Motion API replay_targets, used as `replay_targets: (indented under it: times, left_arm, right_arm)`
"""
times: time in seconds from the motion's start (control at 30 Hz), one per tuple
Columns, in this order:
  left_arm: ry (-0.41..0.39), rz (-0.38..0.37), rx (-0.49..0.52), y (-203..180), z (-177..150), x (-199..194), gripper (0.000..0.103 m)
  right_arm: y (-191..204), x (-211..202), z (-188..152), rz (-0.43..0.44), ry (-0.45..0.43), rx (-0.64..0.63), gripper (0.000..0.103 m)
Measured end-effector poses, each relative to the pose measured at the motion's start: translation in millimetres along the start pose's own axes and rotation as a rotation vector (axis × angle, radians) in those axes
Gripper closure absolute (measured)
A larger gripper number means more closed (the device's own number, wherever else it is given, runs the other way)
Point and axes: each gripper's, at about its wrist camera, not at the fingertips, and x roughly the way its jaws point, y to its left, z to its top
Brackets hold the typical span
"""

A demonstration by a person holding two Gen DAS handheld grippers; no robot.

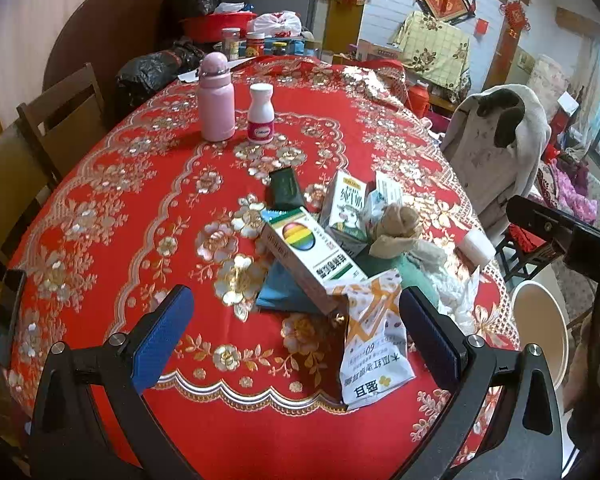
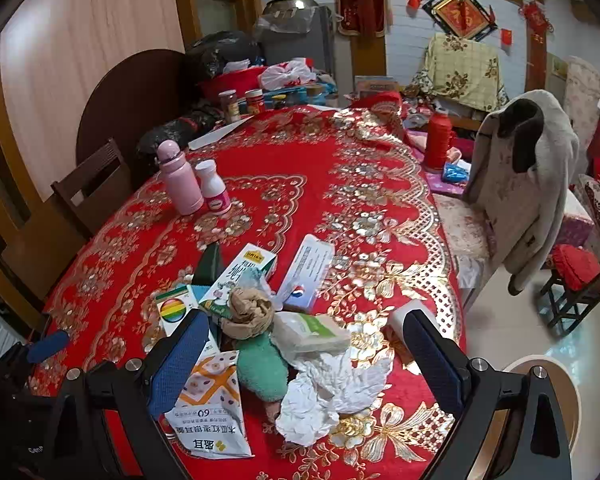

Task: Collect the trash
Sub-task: 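Move both tools toward the pile of packets and paper on the tablecloth, then grasp the orange-printed white snack bag with left tool while right tool grasps crumpled tan paper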

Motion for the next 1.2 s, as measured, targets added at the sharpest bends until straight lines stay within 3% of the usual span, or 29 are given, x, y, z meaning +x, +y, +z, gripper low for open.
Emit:
replay_targets:
  times: [0.5,0.83,1.03,1.2]
  left_arm:
    - [0.069,-0.013,-0.024,2.2,-22.8,17.0,0.001]
    - [0.095,-0.013,0.017,-2.0,-32.7,27.6,0.001]
    - [0.111,-0.052,0.037,-7.0,-39.0,38.8,0.001]
    - [0.145,-0.078,0.066,-15.0,-39.9,51.3,0.009]
  right_arm:
    - [7.3,19.6,-6.8,0.037,0.064,-0.017,0.006]
    - [8.1,35.3,-7.8,0.057,0.098,-0.022,0.006]
    - [4.9,46.4,-4.3,0.075,0.112,0.003,0.006]
    - [11.5,53.9,-1.7,0.078,0.121,-0.018,0.007]
